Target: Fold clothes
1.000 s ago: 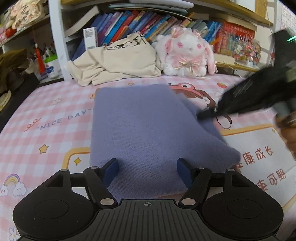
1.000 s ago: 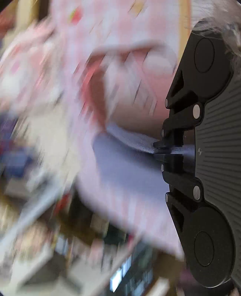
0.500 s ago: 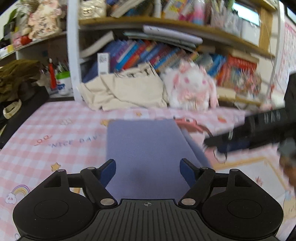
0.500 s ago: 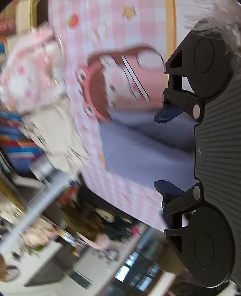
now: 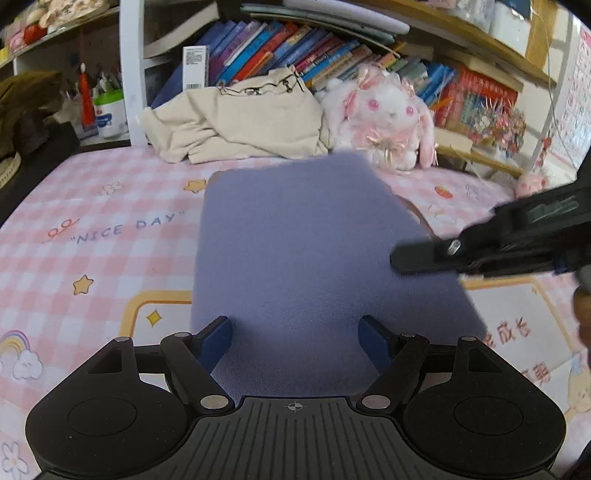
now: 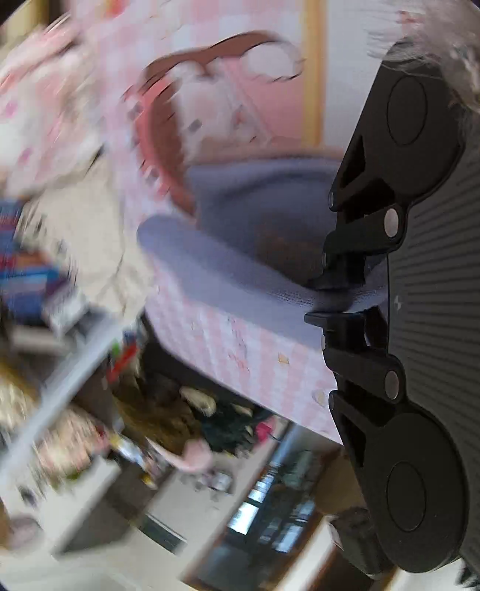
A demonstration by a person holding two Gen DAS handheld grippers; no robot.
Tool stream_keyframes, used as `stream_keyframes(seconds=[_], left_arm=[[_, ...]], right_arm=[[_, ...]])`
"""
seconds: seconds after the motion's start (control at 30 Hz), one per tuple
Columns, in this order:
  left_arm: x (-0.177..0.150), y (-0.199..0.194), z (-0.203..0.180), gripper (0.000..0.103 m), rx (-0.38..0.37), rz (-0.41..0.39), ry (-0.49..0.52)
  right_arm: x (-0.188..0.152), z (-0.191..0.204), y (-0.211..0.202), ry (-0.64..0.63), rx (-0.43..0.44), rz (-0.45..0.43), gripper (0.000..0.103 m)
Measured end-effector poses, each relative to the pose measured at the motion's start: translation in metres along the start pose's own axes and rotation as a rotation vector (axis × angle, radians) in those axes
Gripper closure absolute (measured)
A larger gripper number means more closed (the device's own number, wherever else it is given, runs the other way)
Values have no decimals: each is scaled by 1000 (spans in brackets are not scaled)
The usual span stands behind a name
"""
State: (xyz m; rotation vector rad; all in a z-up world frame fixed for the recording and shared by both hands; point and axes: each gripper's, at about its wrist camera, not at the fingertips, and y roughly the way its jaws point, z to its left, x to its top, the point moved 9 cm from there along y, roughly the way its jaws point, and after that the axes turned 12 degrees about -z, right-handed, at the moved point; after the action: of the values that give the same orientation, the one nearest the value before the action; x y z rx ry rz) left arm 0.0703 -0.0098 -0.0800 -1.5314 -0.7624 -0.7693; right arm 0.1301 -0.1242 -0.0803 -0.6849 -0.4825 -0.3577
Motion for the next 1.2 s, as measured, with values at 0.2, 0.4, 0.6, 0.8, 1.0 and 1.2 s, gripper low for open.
stream_keyframes(seconds=[0.2, 0.4, 0.6, 0.8, 1.0, 1.2], left_arm=[[-5, 0, -10, 25, 23, 22, 90], [9, -14, -1, 24, 25, -33, -1], [31, -37, 21, 21, 11, -122, -135], [24, -28, 55, 20, 20, -76, -294], [10, -15, 77, 18, -6, -10, -404], [0, -6, 80, 12, -42, 32, -402]], right_arm=[[-11, -21, 16, 38, -56, 43, 92], [-7, -11, 6, -65, -88, 15, 83], [6, -9, -28, -198, -181, -98, 53], [-5, -22, -35, -105, -219, -45, 26], [-14, -31, -36, -41, -288, -28, 17], [-23, -34, -32, 23, -305, -25, 13]])
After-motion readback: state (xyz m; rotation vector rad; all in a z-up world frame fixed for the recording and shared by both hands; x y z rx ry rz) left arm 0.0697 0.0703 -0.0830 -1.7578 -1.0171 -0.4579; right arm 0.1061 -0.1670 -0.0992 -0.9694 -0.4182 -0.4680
